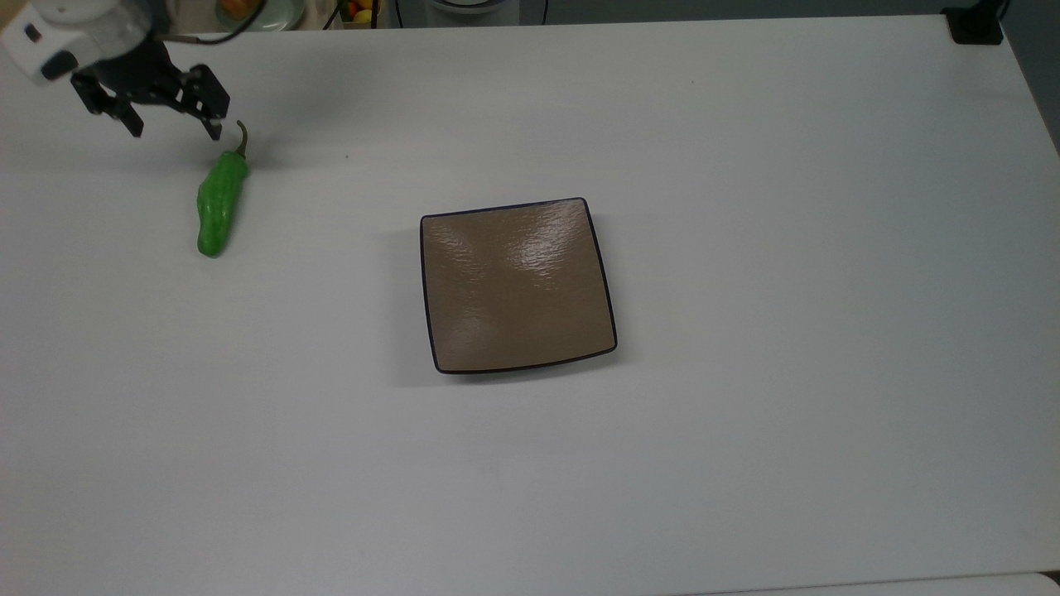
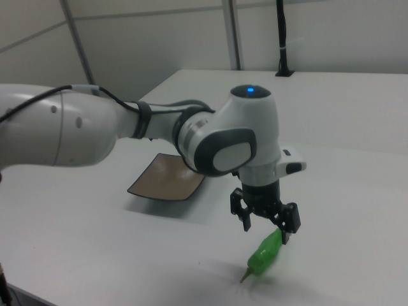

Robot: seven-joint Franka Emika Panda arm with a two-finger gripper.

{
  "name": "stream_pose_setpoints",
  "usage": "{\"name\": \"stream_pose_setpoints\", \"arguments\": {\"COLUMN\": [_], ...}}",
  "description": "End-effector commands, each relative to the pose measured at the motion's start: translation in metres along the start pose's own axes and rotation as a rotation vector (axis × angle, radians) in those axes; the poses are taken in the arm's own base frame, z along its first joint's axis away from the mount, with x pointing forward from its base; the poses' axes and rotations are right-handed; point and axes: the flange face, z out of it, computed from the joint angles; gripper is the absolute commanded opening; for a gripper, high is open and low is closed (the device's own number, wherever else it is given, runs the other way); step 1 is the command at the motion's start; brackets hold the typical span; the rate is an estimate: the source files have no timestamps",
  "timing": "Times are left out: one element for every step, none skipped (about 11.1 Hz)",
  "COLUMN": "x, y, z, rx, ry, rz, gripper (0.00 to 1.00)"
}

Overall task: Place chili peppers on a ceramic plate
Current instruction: 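Move the open gripper over the green chili pepper and lower it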

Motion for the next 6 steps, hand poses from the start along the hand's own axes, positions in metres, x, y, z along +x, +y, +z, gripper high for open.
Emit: {"name": "stream_pose_setpoints", "arguments": {"x": [0.009, 0.012, 0.014, 0.019, 0.019, 0.02], "y": [-0.016, -0.017, -0.021, -0.03, -0.03, -0.03], "z": [0.032, 0.042, 0.051, 0.061, 0.069, 0.073], "rx": [-0.029, -0.035, -0.039, -0.047, -0.052, -0.055], "ry": [0.005, 0.005, 0.007, 0.012, 0.014, 0.015], "rz": [-0.049, -0.046, -0.052, -0.068, -0.067, -0.068], "gripper": [1.0, 1.0, 1.0, 1.0, 1.0, 1.0]}}
